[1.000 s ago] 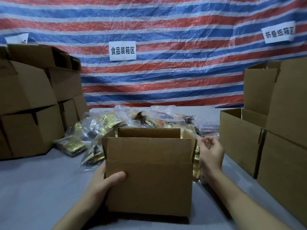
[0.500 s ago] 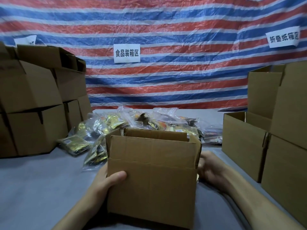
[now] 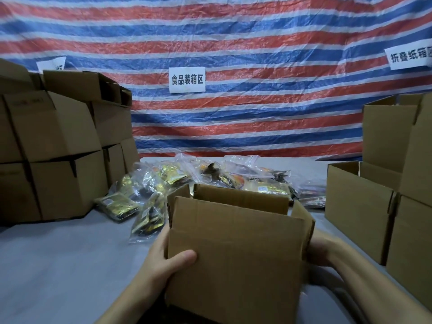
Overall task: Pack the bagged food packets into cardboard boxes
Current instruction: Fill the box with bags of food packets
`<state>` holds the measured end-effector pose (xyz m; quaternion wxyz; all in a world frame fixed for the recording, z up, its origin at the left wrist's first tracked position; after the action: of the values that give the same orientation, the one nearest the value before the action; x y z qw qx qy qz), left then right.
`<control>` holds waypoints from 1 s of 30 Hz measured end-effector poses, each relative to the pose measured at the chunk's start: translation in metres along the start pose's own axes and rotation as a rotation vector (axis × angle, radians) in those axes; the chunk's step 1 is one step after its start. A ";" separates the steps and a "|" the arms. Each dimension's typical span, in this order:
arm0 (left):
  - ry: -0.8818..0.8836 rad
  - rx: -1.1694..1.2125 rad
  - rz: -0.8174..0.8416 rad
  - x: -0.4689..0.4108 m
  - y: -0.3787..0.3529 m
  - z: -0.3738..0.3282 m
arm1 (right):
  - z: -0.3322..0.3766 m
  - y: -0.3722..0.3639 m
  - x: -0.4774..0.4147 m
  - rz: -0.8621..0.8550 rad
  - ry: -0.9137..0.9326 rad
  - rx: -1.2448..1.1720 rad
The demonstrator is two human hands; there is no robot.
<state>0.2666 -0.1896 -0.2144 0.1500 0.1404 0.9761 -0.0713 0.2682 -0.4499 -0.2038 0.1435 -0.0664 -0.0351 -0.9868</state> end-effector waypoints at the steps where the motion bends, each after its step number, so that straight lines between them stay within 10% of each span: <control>1: -0.011 -0.016 -0.017 0.000 0.001 -0.001 | 0.003 0.004 0.000 -0.032 0.048 -0.054; 12: -0.028 -0.119 0.020 -0.007 0.004 0.006 | 0.013 0.034 0.005 -0.325 0.294 -0.753; 17: 0.019 -0.086 0.031 -0.009 0.003 0.009 | 0.061 0.031 0.025 -0.209 0.491 -0.731; 30: 0.043 -0.060 0.041 -0.005 -0.001 0.003 | 0.170 -0.007 0.070 -0.582 0.517 -0.395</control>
<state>0.2717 -0.1929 -0.2160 0.1346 0.1571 0.9777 -0.0360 0.2205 -0.4478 -0.0262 -0.1518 0.1694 0.1743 -0.9581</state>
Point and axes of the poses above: each hand's wrist, its own x-axis away from the middle knuckle, its own y-axis out of the back of the hand, z = x × y, the point moved 9 cm from there along -x, towards the middle knuckle, and after that the axes turned 2 degrees about y, right-handed, at the moved point
